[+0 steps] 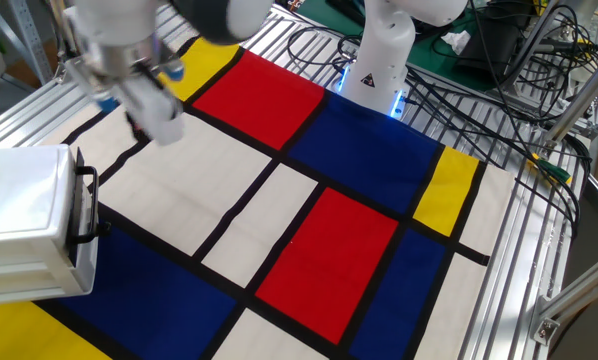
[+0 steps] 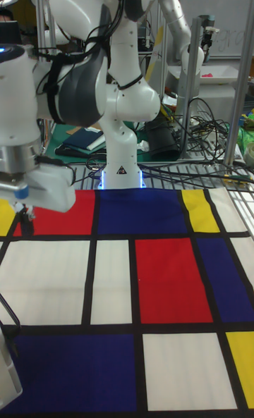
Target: Use the gripper to push and close the drawer
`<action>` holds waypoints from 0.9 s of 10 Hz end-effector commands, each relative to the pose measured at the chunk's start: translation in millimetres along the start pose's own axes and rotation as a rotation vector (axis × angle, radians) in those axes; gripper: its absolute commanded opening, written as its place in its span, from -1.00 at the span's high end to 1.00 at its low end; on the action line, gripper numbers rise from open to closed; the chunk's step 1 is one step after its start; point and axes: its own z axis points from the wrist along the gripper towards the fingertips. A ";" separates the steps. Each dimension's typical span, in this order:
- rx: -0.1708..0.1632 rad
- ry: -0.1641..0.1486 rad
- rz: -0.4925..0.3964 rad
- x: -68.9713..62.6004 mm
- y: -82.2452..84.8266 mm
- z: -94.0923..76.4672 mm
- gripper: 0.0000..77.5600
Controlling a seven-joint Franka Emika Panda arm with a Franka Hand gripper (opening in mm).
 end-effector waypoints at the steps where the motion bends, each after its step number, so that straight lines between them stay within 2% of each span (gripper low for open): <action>1: -0.024 -0.012 -0.053 33.8 2.7 -15.2 1.00; 3: -0.023 0.011 -0.046 39.0 3.8 -18.1 1.00; 4: -0.030 0.013 -0.049 44.6 4.9 -21.0 1.00; 6: -0.033 0.011 -0.058 56.5 6.5 -26.9 1.00; 7: -0.042 0.000 -0.090 67.1 2.0 -28.4 1.00; 8: -0.042 0.000 -0.090 67.1 2.0 -28.4 1.00; 9: -0.030 -0.005 -0.129 73.3 -1.1 -26.1 1.00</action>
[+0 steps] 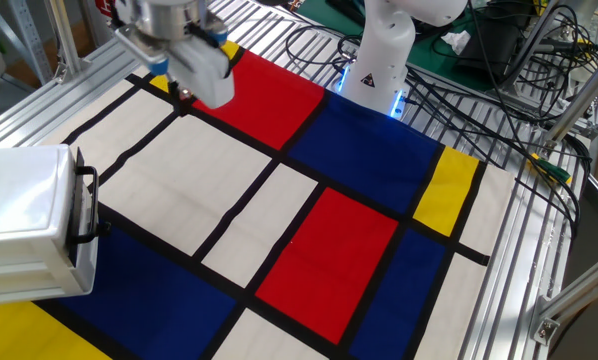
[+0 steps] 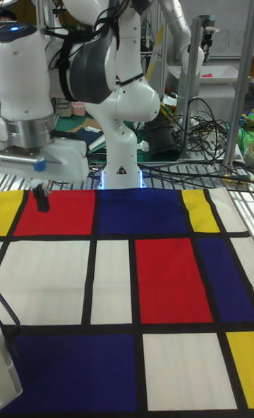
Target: Use the gripper to push and close the drawer
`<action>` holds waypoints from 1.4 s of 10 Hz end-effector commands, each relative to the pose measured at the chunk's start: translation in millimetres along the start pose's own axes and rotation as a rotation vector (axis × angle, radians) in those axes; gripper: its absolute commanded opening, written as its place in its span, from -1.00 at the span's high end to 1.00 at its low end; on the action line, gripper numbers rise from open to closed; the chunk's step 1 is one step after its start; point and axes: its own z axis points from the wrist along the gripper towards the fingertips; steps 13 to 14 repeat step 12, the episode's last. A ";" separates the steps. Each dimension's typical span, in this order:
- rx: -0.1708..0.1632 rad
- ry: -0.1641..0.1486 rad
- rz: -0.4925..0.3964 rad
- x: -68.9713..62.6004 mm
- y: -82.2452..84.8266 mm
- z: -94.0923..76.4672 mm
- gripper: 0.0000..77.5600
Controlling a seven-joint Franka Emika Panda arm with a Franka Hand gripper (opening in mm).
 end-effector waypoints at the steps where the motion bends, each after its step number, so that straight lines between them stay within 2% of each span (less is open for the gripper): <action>1: 0.007 -0.012 -0.052 9.3 -3.6 -0.6 1.00; 2: -0.005 -0.004 -0.067 9.3 -3.6 -0.6 1.00; 3: -0.003 0.000 -0.077 10.0 -3.8 -0.2 1.00; 4: 0.016 0.002 -0.075 10.2 -3.8 -0.1 1.00; 7: 0.024 0.000 -0.067 10.2 -3.8 -0.1 1.00; 14: 0.025 -0.001 -0.026 9.9 -3.7 -0.2 1.00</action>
